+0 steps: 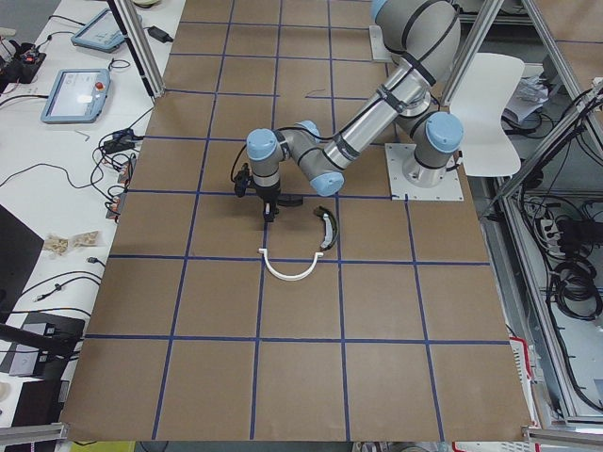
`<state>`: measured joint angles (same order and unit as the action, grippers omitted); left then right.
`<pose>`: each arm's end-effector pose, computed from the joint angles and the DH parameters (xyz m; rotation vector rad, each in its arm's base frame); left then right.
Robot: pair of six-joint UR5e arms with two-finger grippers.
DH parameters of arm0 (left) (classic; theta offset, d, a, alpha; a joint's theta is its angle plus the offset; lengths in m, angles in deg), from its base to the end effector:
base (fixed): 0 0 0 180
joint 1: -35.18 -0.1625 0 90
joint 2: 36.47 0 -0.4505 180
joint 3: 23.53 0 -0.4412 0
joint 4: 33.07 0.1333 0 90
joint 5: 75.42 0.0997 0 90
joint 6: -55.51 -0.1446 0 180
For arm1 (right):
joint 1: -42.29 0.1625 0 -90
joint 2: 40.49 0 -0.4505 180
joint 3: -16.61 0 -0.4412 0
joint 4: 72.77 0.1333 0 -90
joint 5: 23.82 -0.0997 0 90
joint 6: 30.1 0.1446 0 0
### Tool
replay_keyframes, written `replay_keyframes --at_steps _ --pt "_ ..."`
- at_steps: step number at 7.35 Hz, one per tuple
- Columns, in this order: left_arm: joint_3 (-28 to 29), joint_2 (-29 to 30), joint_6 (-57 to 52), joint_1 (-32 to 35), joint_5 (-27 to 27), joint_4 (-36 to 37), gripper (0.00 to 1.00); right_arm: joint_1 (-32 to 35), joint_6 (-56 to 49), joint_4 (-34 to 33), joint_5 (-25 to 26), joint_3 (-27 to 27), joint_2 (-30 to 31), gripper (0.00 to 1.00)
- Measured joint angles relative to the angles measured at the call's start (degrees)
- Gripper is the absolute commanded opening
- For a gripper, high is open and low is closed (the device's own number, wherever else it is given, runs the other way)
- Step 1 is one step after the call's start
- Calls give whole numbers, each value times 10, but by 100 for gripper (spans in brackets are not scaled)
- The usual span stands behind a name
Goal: Place bearing gear from tray to pile
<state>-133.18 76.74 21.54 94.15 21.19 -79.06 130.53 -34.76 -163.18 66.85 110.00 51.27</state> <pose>0.2111 -0.5773 0.1348 0.0760 3.0318 0.0684 0.1155 -0.5276 0.4536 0.0794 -3.1299 -0.0343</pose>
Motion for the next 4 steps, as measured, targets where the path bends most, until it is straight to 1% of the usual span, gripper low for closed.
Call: replay_keyframes --at_steps 3,4 --pt "2 -6 -2 -1 5 -6 100 0 -2 0 2 1 0 100" --pt "11 -14 -2 2 5 -24 100 0 -2 0 2 1 0 100"
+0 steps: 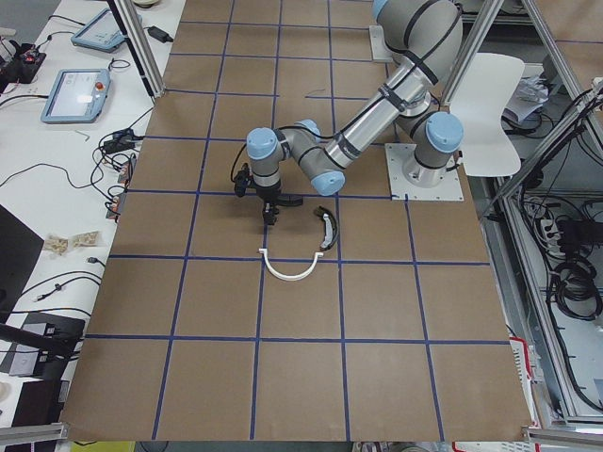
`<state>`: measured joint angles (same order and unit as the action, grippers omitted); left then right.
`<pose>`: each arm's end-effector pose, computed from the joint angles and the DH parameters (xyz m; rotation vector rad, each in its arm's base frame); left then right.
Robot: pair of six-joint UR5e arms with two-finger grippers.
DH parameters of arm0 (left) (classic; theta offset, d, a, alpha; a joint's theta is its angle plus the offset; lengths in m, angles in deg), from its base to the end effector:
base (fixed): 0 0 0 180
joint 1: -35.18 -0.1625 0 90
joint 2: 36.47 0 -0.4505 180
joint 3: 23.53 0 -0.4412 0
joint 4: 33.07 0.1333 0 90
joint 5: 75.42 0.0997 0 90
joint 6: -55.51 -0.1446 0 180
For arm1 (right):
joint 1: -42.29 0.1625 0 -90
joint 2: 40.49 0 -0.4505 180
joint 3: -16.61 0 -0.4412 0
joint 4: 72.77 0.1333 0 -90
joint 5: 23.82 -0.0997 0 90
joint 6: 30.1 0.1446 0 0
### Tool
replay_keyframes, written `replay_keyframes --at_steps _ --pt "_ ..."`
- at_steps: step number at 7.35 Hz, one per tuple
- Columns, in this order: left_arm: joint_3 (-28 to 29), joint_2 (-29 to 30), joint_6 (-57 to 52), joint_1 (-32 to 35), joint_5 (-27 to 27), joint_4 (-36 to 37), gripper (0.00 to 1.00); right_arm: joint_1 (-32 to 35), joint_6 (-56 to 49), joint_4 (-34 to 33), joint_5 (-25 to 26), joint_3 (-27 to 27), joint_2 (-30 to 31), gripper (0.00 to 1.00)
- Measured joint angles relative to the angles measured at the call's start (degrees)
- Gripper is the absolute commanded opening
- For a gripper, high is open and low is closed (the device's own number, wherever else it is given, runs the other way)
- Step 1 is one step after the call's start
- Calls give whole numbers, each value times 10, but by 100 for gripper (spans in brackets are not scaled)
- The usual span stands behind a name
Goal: Place bearing gear from tray to pile
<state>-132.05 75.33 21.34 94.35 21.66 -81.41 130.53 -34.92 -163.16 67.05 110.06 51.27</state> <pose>0.2118 -0.5802 0.1542 0.0859 3.0228 0.0707 0.1150 -0.5273 0.4530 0.0838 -3.1264 -0.0368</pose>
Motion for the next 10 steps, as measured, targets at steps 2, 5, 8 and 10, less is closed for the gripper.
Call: replay_keyframes --at_steps 2,5,8,10 --pt "60 -29 4 15 -2 -122 100 0 0 0 0 0 0 100" --pt "167 -98 111 73 -14 -332 100 0 -1 -1 1 0 0 100" --pt "206 -157 288 209 -34 -400 100 0 -1 -1 1 2 0 100" --pt "208 -191 362 277 -55 -404 100 0 -1 -2 0 2 0 100"
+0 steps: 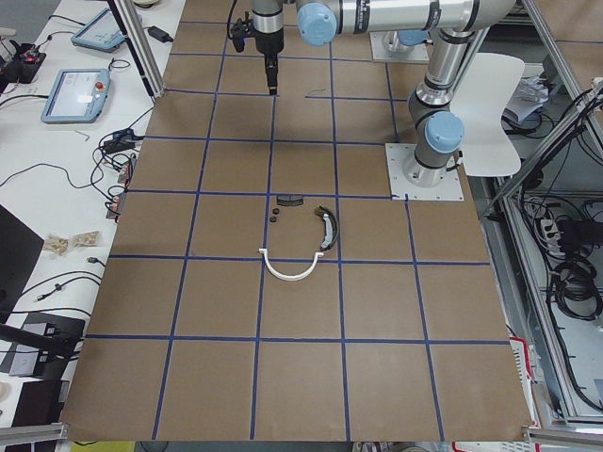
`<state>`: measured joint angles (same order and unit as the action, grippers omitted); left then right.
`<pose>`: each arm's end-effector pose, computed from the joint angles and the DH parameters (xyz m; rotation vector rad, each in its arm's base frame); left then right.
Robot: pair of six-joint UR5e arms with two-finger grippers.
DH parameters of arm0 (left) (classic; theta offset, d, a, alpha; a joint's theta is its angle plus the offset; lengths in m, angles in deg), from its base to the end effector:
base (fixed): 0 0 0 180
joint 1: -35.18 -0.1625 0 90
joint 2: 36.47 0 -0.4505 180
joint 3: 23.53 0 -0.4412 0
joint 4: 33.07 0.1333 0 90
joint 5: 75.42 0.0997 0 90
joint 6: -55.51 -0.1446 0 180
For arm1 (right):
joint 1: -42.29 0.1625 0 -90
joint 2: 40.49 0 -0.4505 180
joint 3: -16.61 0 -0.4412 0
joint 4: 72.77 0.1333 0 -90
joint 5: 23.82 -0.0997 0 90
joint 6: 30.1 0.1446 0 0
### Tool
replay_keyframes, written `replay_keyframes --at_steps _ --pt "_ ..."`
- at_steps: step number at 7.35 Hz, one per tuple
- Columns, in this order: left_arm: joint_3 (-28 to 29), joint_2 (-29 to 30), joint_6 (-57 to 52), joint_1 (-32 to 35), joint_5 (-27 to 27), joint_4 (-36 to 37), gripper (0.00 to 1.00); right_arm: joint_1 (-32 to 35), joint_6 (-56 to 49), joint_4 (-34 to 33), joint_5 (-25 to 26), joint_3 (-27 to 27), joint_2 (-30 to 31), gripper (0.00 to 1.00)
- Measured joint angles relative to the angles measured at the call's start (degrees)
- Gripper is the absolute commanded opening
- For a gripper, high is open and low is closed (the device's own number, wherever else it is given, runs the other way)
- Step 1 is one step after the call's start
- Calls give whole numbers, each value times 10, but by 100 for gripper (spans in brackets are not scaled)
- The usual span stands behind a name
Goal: Place bearing gear from tray to pile
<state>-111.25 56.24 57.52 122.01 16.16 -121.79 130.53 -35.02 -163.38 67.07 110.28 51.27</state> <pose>-0.0979 -0.5706 0.4661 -0.1410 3.1106 -0.0227 0.1149 -0.5273 0.4513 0.0865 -3.1260 -0.0368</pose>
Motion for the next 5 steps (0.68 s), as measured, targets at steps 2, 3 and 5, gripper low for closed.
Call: replay_keyframes --at_steps 2,3,5 --pt "-7 -24 16 29 -6 4 100 0 0 -1 0 2 0 100" --pt "-10 -29 16 37 -6 8 100 0 0 -1 0 2 0 100" --pt "-10 -32 16 43 -11 10 100 0 0 -1 0 0 0 100"
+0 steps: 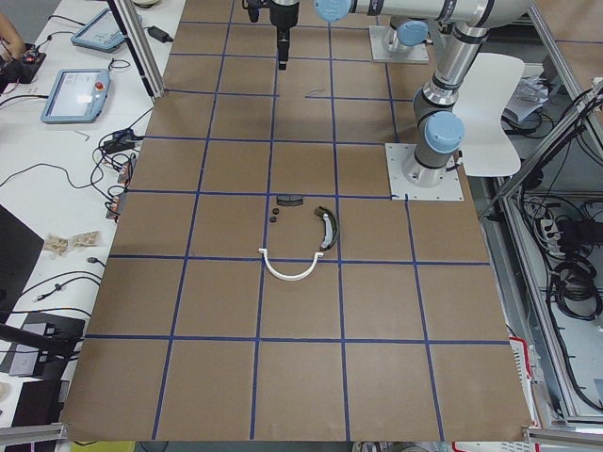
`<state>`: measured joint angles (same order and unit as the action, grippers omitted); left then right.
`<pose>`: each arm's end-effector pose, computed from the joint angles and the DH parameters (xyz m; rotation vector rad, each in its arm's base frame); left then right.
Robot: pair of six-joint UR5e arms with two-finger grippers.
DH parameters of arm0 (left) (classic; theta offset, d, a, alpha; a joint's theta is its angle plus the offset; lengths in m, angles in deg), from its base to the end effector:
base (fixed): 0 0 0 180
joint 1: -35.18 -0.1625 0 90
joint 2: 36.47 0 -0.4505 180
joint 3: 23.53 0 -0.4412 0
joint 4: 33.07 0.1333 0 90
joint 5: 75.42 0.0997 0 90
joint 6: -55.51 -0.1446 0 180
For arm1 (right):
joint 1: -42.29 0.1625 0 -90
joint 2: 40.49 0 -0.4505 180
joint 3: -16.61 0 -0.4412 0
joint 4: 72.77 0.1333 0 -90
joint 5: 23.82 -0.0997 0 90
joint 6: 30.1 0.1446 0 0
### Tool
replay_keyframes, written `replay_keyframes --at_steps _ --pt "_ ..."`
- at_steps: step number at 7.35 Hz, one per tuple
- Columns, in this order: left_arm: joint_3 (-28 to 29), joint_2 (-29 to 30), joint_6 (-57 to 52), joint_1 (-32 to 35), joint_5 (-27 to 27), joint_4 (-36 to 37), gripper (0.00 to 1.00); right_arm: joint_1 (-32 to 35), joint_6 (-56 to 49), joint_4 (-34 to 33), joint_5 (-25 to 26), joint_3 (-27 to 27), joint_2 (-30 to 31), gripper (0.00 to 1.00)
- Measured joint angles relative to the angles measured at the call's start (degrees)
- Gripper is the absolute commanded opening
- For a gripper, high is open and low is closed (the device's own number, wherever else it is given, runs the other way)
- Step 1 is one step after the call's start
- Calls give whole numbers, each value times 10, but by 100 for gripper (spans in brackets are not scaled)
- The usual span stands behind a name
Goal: Place bearing gear from tray to pile
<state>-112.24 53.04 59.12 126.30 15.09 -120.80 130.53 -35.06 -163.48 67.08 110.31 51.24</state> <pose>-0.1427 -0.5441 0.4895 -0.0686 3.1329 -0.1113 0.1149 -0.5276 0.4509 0.0876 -3.1258 -0.0358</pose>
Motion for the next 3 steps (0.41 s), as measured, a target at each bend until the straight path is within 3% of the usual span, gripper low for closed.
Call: replay_keyframes --at_steps 3 --pt "0 0 0 1 -4 0 100 0 4 2 0 -3 0 100"
